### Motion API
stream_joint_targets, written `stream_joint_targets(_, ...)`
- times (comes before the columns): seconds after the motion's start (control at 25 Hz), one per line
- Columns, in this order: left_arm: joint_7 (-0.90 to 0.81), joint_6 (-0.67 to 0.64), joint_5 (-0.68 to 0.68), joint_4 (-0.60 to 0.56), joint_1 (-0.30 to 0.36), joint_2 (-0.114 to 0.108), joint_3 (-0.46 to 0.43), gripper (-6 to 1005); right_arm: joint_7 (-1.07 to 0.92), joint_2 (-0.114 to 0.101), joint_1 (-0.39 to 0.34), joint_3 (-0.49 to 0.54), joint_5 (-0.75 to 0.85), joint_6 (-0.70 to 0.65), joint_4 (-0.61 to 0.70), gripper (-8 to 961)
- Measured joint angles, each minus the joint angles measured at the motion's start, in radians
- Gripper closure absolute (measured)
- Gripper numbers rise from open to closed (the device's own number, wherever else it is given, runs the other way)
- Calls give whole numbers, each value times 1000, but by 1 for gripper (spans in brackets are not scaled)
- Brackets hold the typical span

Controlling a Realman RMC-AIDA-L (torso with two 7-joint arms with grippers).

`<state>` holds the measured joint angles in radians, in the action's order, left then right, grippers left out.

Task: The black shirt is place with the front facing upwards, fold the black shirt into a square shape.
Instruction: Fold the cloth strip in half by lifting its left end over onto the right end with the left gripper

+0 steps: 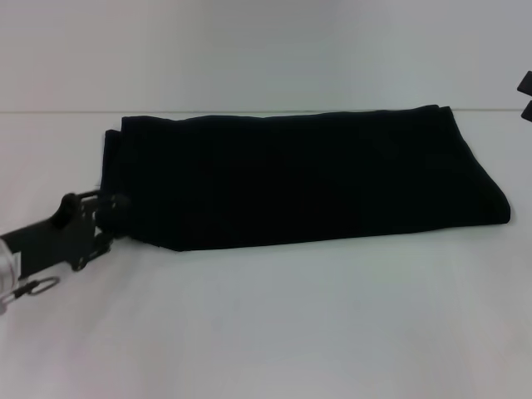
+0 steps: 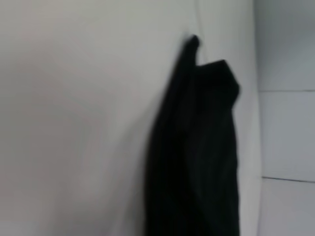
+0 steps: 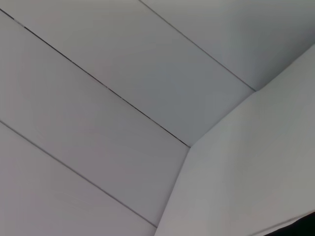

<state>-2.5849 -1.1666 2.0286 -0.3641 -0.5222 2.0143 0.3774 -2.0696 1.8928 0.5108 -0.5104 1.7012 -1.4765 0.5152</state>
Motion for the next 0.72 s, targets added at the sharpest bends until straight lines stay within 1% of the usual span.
stream_joint_targets(0.08, -13, 2, 19, -2, 14, 0, 0, 470, 0, 0, -2, 1, 0, 1, -1, 38)
stream_joint_targets(0.24, -38, 13, 69, -4, 16, -4, 1, 469, 0, -1, -3, 1, 0, 1, -1, 38)
stream_joint_targets(0.56, -45, 85, 91, 4, -27, -7, 13, 470, 0, -1, -8, 1, 0, 1, -1, 38)
stream_joint_targets(0.72, -55, 112, 101, 8, -36, -4, 18, 470, 0, -1, -9, 2, 0, -1, -1, 38)
